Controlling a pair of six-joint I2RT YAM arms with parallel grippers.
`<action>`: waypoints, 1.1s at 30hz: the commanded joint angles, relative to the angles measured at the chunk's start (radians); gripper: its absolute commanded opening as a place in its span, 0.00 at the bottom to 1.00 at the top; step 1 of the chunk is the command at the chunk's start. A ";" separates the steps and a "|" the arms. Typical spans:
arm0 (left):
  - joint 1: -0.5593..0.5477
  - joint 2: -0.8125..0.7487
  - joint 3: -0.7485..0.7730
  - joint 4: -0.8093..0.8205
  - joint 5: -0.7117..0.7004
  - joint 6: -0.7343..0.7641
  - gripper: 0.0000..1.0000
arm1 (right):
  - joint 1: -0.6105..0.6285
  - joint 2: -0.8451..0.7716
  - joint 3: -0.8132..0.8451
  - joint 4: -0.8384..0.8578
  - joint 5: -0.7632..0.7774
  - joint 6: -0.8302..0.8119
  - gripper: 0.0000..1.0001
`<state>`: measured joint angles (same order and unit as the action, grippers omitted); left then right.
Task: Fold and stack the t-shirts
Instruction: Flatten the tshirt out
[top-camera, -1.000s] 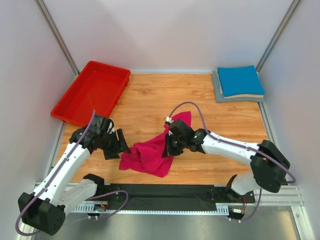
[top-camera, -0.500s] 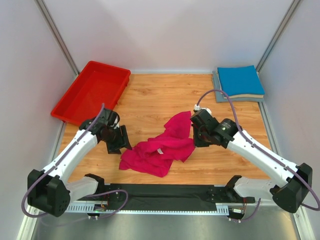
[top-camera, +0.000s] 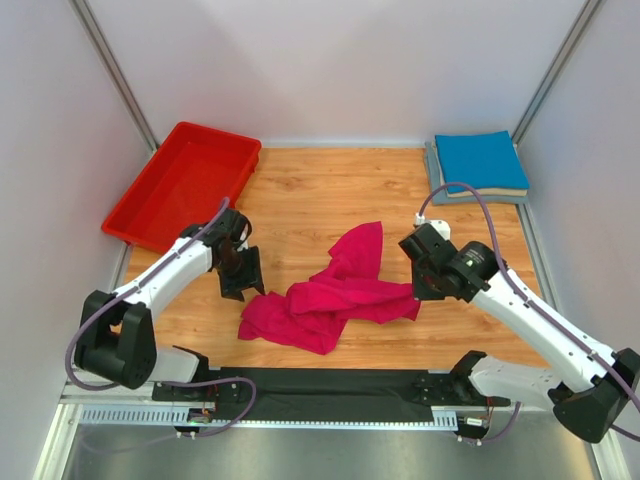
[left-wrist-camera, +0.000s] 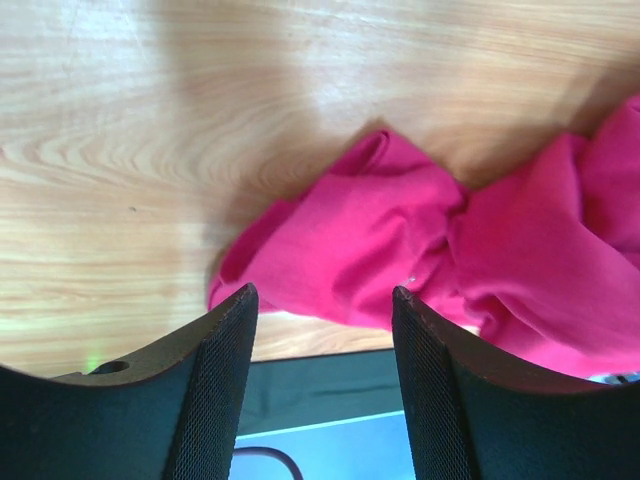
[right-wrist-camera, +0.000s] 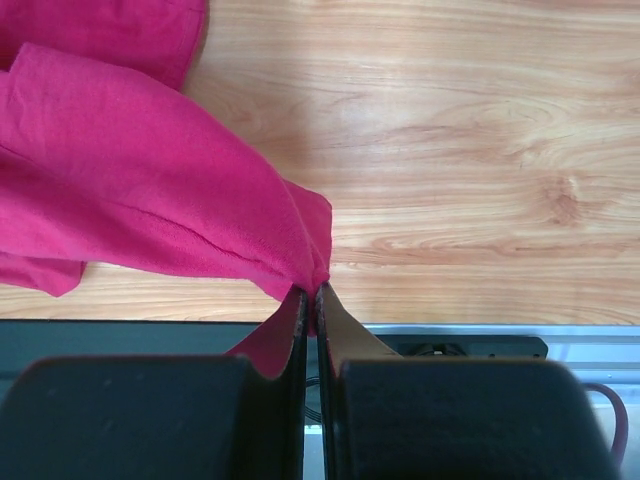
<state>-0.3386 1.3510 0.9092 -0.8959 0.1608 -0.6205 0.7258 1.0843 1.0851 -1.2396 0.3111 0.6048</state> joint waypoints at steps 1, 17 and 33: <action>0.004 0.043 0.043 0.034 -0.026 0.056 0.63 | -0.008 -0.030 -0.004 -0.018 0.040 0.006 0.00; 0.004 0.223 0.099 0.115 0.089 0.127 0.34 | -0.025 -0.021 0.044 -0.023 0.056 -0.019 0.00; 0.004 0.093 0.174 -0.018 0.016 0.087 0.00 | -0.049 0.039 0.079 -0.024 0.049 -0.053 0.00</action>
<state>-0.3378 1.4853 1.0370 -0.8688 0.2153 -0.5152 0.6830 1.1225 1.1290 -1.2613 0.3328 0.5732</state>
